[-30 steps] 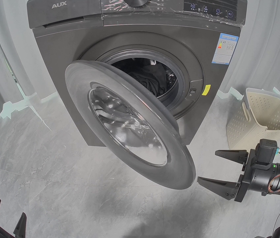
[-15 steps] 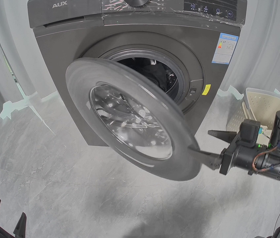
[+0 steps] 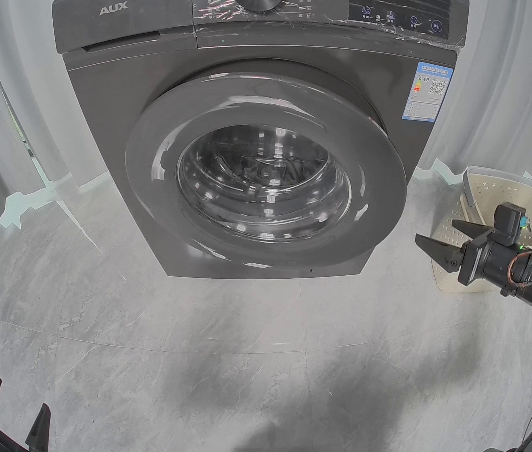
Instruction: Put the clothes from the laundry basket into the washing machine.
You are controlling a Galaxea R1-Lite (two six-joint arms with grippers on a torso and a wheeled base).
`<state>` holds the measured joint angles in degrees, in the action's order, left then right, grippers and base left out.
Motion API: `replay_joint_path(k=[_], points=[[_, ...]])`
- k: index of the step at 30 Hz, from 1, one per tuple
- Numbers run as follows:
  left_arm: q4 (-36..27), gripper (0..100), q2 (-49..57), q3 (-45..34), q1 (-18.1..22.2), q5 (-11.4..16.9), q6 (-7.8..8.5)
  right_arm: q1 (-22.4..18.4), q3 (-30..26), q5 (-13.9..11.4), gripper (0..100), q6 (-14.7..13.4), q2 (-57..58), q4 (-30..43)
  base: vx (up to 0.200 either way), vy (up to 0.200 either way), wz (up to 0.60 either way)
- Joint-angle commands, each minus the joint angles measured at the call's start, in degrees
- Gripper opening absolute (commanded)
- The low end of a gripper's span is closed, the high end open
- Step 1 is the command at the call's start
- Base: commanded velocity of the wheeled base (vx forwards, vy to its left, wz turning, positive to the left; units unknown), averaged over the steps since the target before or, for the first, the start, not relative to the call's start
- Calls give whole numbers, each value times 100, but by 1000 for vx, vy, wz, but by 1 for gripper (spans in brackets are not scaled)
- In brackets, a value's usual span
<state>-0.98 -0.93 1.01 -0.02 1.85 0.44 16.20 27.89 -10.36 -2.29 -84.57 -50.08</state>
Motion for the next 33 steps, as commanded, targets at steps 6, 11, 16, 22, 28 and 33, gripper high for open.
replay_joint_path(k=[6,11,16,22,28,33], points=[[-8,100,75,-66,-6,-18,-35,1210,-434,8,100,-114,283,-99,200,0,0],[-8,100,75,-66,2,-27,-88,1219,-284,17,100,-131,63,-406,200,0,0],[-8,100,75,-66,2,-27,-79,1359,-196,17,100,-237,-69,-714,200,0,0],[1,100,75,-57,2,-27,-70,1535,-38,8,100,-237,-148,-723,200,0,0],[1,100,75,-66,2,-27,-70,1711,173,17,100,-245,-332,-723,100,0,0],[1,100,75,-66,2,-27,-70,1702,392,201,100,-210,-438,-960,0,0,0]])
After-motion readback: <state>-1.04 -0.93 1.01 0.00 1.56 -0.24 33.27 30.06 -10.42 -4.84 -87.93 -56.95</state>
